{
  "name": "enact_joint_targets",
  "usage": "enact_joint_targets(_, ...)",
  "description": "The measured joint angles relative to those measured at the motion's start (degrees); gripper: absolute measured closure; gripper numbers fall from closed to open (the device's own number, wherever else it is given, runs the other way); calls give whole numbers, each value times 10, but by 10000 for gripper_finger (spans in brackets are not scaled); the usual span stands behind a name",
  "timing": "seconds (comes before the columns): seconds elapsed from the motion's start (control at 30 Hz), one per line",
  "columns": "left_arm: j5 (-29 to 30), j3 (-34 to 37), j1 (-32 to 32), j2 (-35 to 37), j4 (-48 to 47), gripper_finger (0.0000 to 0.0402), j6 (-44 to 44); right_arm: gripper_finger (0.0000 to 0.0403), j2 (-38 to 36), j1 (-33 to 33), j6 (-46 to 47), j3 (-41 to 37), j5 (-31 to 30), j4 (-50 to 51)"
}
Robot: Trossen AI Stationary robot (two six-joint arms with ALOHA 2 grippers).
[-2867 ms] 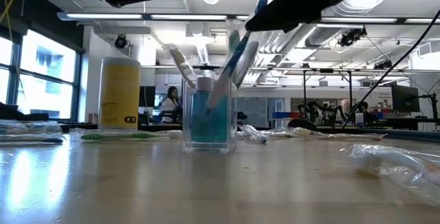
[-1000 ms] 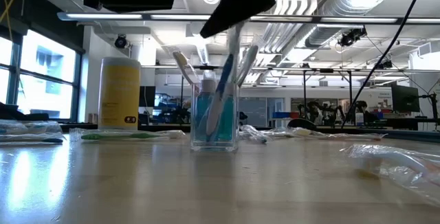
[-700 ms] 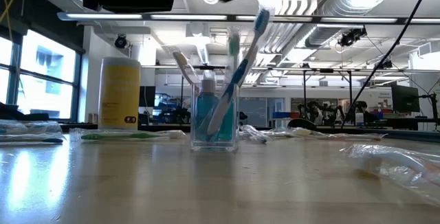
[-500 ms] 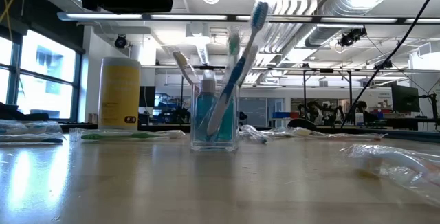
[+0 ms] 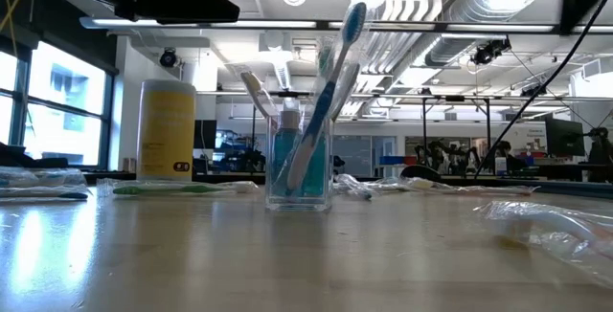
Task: Pick & Place toothbrushing station
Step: Put the blue mouthwash into the transparent organizer
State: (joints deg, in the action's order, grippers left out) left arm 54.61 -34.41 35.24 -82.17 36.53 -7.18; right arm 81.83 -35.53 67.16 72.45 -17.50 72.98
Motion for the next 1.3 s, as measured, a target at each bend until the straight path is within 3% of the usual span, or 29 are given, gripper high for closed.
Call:
enact_joint_targets(0.23, 0, 0, 0, 0, 6, 236, 0, 113, 0, 27, 182, -135, 126, 28)
enact_joint_targets(0.57, 0, 0, 0, 0, 6, 236, 0, 113, 1, 45, 190, -256, 238, -138)
enact_joint_targets(0.73, 0, 0, 0, 0, 6, 236, -1, 113, 1, 36, 218, -293, 271, -184)
enact_joint_targets(1.1, 0, 0, 0, 0, 5, 236, -2, 113, 1, 33, 243, -359, 285, -308)
enact_joint_targets(1.3, 0, 0, 0, 0, 4, 236, -2, 113, -1, 33, 260, -385, 295, -318)
